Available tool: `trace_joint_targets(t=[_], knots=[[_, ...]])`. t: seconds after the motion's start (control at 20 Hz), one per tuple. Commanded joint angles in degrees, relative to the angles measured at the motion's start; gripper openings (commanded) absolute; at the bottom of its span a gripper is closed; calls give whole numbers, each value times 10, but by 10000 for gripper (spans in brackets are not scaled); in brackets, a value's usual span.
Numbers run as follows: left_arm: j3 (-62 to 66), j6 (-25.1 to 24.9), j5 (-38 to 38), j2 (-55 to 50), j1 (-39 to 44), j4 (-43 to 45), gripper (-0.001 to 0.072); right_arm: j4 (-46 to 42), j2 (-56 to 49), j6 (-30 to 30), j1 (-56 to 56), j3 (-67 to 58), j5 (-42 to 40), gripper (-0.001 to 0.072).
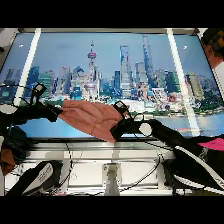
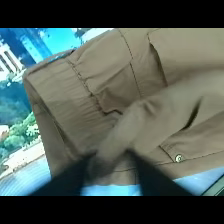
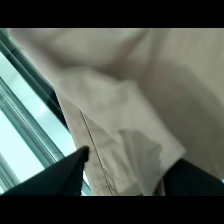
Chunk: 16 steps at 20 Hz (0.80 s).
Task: Fold the clothes and pants, and hang the long-sleeved shirts on hangers.
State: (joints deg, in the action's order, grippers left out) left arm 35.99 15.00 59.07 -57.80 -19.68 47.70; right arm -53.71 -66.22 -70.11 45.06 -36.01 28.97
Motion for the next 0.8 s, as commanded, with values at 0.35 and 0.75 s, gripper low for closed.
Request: trace_joint_targets(t=[0.35, 0.75], knots=[[1, 53, -49, 22, -36, 2, 701, -20, 53, -66, -2, 7, 57, 406], [1, 60, -60, 26, -36, -49, 701, -60, 113, -215, -245, 7, 139, 468]])
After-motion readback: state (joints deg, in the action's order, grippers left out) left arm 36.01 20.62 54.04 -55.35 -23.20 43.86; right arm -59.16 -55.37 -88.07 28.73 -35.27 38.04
